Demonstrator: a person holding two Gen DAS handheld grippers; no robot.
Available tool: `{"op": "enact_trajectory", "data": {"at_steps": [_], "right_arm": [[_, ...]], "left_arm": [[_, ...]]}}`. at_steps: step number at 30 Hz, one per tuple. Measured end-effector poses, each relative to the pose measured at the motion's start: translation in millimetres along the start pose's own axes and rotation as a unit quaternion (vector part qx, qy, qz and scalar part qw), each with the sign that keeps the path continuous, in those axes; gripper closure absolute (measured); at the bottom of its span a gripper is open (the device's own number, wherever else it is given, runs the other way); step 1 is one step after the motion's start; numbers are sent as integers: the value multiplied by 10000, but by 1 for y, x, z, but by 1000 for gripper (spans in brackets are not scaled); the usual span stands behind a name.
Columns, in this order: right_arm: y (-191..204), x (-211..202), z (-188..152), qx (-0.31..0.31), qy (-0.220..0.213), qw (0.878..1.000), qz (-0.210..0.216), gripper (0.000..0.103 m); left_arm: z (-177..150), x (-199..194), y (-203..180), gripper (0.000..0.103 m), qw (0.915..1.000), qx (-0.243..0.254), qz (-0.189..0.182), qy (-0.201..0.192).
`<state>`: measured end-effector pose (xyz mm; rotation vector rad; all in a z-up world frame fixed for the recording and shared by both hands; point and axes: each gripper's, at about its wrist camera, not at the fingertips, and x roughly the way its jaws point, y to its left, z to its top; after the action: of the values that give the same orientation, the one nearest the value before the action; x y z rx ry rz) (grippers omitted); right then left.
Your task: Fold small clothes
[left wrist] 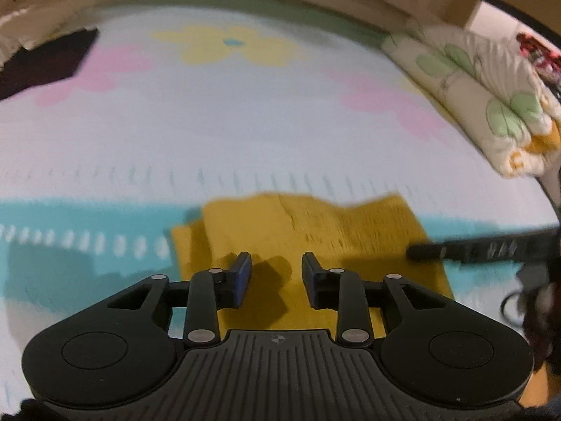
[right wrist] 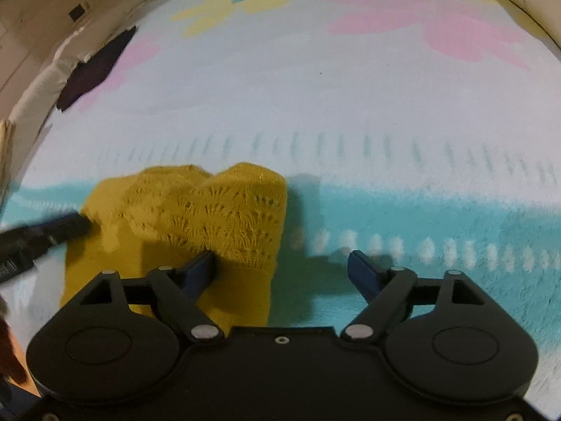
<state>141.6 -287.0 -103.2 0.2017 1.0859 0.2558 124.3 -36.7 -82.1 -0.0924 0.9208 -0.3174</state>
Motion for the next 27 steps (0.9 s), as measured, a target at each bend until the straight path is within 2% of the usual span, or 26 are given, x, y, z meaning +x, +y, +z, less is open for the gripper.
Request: {"op": "enact_trajectory", "data": {"at_steps": [3, 5, 6, 8, 9, 10, 12, 14, 17, 20, 23, 27], "right_arm": [[5, -18, -2, 26, -225, 9996, 159, 19], [9, -26, -6, -114, -255, 9994, 190, 14], [12, -26, -10, -241, -199, 9995, 110, 10], [18, -17, -18, -515, 40, 9986, -141, 9], [17, -11, -21, -638, 165, 9974, -302, 7], [16, -5, -25, -700, 224, 9965, -395, 3], [12, -3, -27, -563, 226, 9977, -308, 3], [10, -14, -27, -485, 118, 9986, -144, 3], [12, -47, -32, -441, -369, 9983, 45, 2], [17, -85, -47, -374, -1073, 9934, 156, 0], [23, -110, -72, -264, -1530, 9877, 175, 0], [43, -122, -104, -343, -1788, 9833, -47, 0]], "left_arm": [[-14, -6, -9, 46, 9998, 200, 10, 82], [-24, -3, -12, 39, 9992, 318, 91, 221], [-27, 1, -13, 36, 9987, 391, 179, 281], [-35, 9, -15, 19, 9967, 585, 413, 372], [-38, 12, -11, 15, 9973, 495, 380, 375], [-38, 12, -7, 13, 9982, 324, 348, 364], [-36, 7, 1, 13, 9988, 72, 262, 397], [-37, -7, 5, 13, 9994, -58, 250, 234], [-43, -38, 4, 13, 9989, -200, 317, -267], [-58, -68, 1, 13, 9966, -336, 388, -642], [-74, -88, -8, 13, 9954, -375, 451, -757], [-102, -107, -25, 13, 9945, -175, 529, -882]]}}
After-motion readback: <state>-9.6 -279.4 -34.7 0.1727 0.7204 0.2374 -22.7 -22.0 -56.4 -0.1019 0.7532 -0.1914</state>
